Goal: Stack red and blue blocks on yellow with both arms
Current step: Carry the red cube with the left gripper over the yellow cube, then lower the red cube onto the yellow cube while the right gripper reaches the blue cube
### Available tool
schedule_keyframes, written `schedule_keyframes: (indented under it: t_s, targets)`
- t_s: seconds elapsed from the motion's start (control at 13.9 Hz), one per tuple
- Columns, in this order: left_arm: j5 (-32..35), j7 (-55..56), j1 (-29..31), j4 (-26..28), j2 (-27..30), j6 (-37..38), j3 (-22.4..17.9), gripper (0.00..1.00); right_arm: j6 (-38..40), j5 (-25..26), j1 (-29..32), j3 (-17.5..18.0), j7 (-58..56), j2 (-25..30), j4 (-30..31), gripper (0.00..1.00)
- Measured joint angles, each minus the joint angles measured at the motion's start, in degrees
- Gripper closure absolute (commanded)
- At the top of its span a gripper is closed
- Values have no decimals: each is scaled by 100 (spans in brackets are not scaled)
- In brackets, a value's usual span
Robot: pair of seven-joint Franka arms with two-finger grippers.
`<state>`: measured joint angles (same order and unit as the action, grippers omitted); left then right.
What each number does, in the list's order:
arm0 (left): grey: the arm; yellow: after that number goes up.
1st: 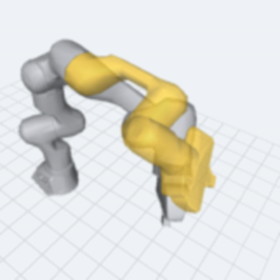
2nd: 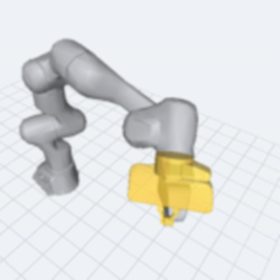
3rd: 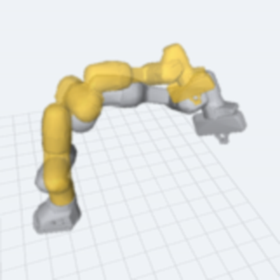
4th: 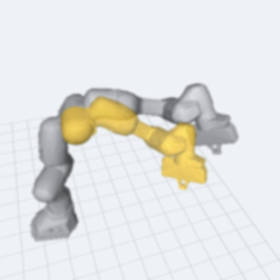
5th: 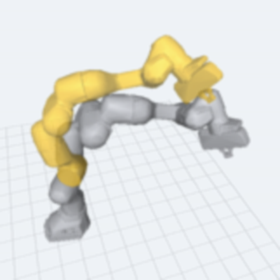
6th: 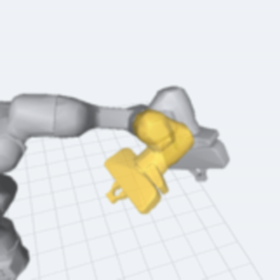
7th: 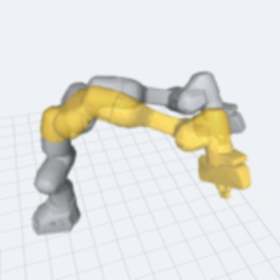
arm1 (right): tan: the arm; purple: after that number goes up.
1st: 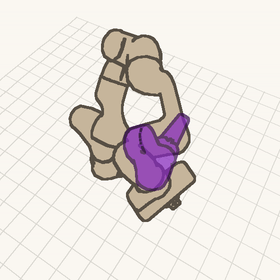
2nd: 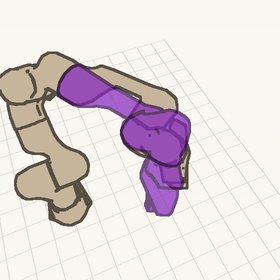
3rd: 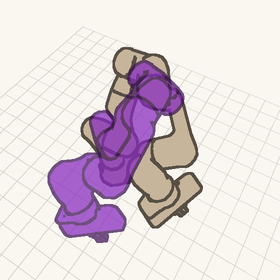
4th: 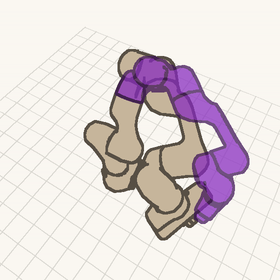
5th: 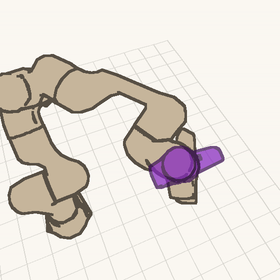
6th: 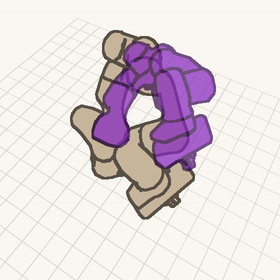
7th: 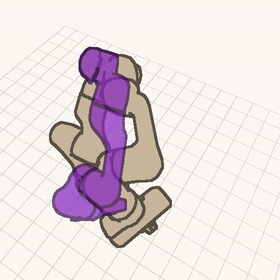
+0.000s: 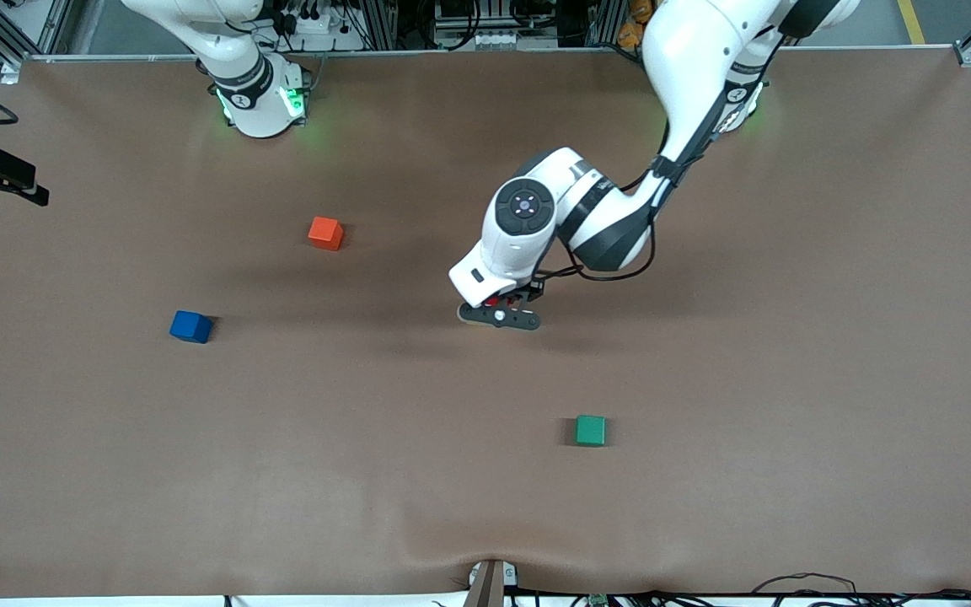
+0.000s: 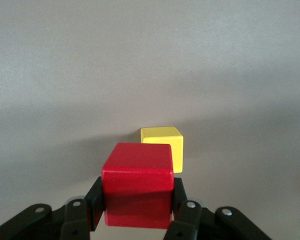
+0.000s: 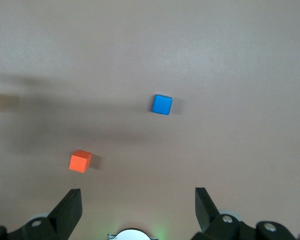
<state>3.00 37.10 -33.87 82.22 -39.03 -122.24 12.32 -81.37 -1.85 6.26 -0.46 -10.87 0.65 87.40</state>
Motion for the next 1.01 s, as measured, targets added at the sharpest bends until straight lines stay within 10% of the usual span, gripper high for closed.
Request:
schedule_keyframes:
  t_s: [1.01]
  targets:
    - [0,642,-817,-611,-454,295,-737,100,2,0,0,-1,0,-47,0,0]
